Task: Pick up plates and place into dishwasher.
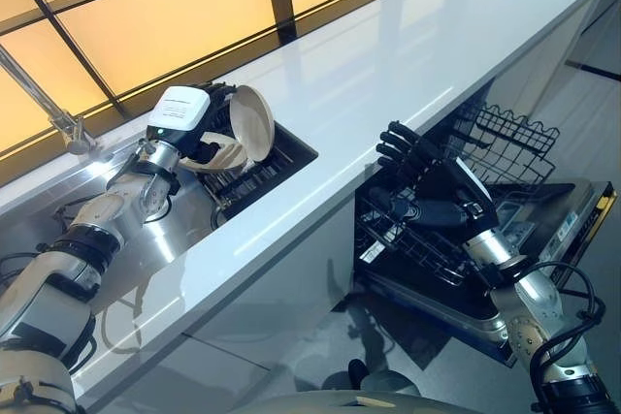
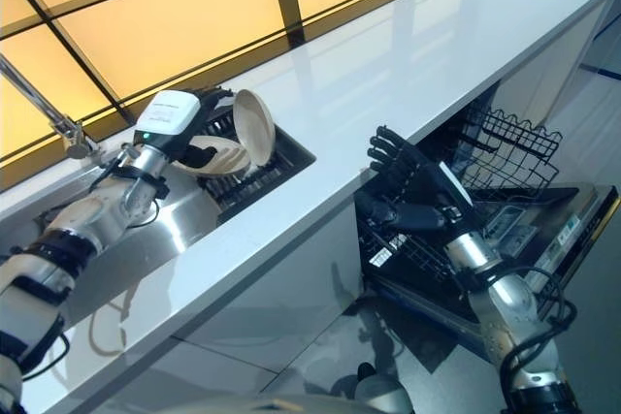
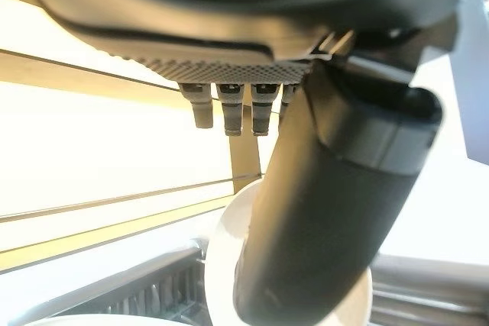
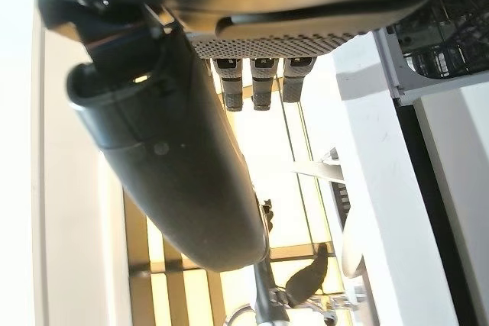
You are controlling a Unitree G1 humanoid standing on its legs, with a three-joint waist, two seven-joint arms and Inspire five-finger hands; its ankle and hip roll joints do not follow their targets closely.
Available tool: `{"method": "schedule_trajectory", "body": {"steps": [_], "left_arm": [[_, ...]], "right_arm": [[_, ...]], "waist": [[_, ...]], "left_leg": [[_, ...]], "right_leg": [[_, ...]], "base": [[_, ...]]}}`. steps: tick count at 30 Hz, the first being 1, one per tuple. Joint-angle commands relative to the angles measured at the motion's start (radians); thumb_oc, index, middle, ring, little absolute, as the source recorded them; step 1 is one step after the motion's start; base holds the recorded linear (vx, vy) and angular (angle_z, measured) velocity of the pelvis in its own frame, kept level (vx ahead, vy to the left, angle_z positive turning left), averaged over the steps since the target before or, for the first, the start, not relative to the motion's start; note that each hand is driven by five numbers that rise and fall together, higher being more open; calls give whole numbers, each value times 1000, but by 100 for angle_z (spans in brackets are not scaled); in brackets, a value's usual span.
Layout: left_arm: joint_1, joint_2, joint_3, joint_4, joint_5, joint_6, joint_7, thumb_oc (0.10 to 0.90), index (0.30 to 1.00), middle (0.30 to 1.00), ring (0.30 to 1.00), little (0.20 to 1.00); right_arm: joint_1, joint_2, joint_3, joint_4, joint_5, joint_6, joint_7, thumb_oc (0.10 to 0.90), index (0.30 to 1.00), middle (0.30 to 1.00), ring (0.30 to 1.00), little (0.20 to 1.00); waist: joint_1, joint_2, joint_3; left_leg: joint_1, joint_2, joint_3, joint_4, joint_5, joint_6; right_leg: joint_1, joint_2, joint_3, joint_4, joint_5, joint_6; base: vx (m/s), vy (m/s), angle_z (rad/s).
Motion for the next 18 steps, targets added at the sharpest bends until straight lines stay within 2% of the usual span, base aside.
{"method": "schedule_trajectory", "body": {"steps": [1, 7, 10, 12, 15, 18], "left_arm": [[-226, 32, 69, 70, -114, 53, 24, 800, 900, 900, 900, 900], [-212, 13, 78, 31, -194, 82, -2, 800, 900, 900, 900, 900], [-209, -6, 110, 2, -311, 77, 15, 800, 900, 900, 900, 900], [-212, -14, 118, -1, -318, 70, 19, 800, 900, 900, 900, 900], [-252, 5, 94, -11, -290, 41, -5, 800, 900, 900, 900, 900], [-272, 18, 78, -2, -321, 20, -10, 800, 900, 900, 900, 900]], "right_arm": [[-140, -74, 18, -39, -62, -90, -32, 800, 900, 900, 900, 900], [-229, -142, 13, -8, -109, -101, -96, 800, 900, 900, 900, 900], [-386, -191, 16, 59, -123, -110, -217, 800, 900, 900, 900, 900], [-433, -190, 26, 78, -138, -113, -255, 800, 900, 900, 900, 900], [-571, -189, 83, 126, -197, -127, -364, 800, 900, 900, 900, 900], [-595, -186, 90, 145, -220, -132, -395, 800, 900, 900, 900, 900]], "waist": [[3, 7, -117], [27, -6, -115], [54, -18, -104], [62, -22, -101], [88, -39, -80], [106, -48, -77]], "left_leg": [[4, -31, -1, 9, -111, 38], [2, -42, -32, 9, -110, 45], [1, -53, -88, 9, -109, 54], [0, -54, -96, 9, -107, 56], [-5, -64, -127, 9, -91, 62], [-13, -66, -142, 9, -76, 57]], "right_leg": [[65, 19, 6, 5, -127, 67], [58, 17, -5, 41, -133, 68], [18, 16, -23, 166, -147, 68], [3, 11, -33, 204, -149, 70], [-83, -13, -74, 413, -141, 91], [-79, -17, -81, 368, -133, 91]], "base": [[-72, 97, -4], [-53, 102, 0], [-36, 134, 1], [-29, 87, 4], [-22, 74, 9], [29, -32, 18]]}}
